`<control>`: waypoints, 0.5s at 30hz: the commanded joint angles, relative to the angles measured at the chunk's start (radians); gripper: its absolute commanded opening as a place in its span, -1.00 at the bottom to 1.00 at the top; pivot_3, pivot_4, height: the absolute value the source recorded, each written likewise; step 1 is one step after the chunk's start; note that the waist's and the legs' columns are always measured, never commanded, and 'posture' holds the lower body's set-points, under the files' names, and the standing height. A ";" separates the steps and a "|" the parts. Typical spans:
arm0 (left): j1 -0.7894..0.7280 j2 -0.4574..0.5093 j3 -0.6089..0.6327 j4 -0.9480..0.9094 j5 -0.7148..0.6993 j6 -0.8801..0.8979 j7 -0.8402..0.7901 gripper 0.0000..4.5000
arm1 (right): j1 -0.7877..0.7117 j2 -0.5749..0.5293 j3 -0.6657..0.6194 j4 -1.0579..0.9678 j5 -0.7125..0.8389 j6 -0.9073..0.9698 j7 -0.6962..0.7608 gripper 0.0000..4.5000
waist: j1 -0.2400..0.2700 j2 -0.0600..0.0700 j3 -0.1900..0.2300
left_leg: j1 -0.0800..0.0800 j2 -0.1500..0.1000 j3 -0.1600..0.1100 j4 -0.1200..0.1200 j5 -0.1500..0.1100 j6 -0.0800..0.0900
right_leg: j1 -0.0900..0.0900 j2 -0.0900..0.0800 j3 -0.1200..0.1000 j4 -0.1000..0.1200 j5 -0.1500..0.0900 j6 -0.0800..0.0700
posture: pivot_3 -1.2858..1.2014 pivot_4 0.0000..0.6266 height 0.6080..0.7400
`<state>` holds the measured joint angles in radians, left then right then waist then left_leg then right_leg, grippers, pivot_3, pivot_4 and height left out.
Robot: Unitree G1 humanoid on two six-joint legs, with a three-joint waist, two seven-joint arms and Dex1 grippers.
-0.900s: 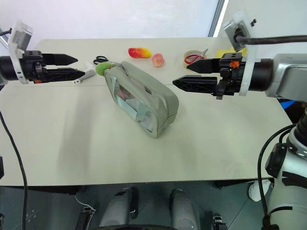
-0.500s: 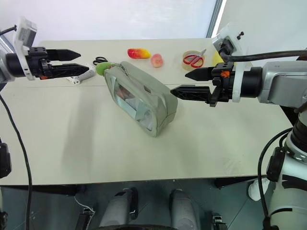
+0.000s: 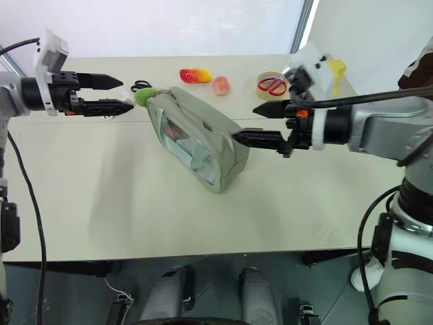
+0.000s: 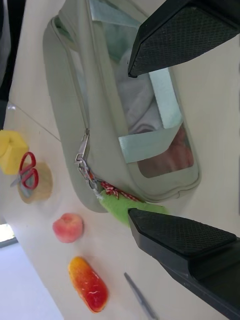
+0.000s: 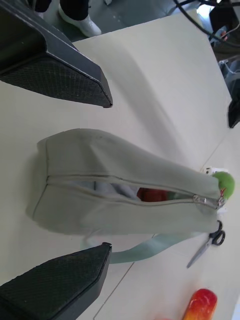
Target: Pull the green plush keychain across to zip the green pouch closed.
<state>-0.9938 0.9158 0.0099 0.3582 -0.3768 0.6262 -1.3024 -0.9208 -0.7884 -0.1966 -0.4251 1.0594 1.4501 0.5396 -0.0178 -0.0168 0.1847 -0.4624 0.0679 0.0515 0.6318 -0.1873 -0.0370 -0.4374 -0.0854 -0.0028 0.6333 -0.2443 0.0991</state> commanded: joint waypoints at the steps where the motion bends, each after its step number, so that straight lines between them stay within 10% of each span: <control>1: 0.055 0.012 0.059 -0.145 -0.068 0.084 0.020 0.99 | -0.046 0.051 0.049 -0.027 -0.026 -0.055 -0.033 1.00 | 0.000 0.000 0.000 | 0.000 0.000 0.000 0.000 0.000 0.000 | 0.000 0.000 0.000 0.001 0.001 0.002 | 0.03 -0.52 1.00; 12: 0.233 0.106 0.197 -0.392 -0.206 0.257 0.096 0.99 | -0.015 0.095 0.402 -0.036 -0.267 -0.283 0.076 1.00 | 0.007 0.000 0.000 | 0.001 0.001 -0.001 0.001 0.000 0.000 | 0.001 0.002 0.000 0.001 0.000 0.000 | 0.03 -0.52 1.00; 15: 0.239 0.103 0.204 -0.410 -0.222 0.265 0.121 1.00 | 0.009 0.028 0.563 0.005 -0.473 -0.467 0.151 0.62 | 0.006 -0.001 0.000 | 0.001 0.001 -0.001 0.004 0.000 0.000 | 0.003 0.002 0.000 0.000 0.000 -0.001 | 0.03 -0.52 1.00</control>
<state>-0.7424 1.0102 0.1787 -0.0179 -0.5793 0.8898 -1.1942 -0.9067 -0.7383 0.3245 -0.4243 0.6821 1.0781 0.6503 -0.0122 -0.0175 0.1846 -0.4622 0.0689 0.0503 0.6372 -0.1871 -0.0374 -0.4343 -0.0834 -0.0026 0.6337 -0.2446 0.0984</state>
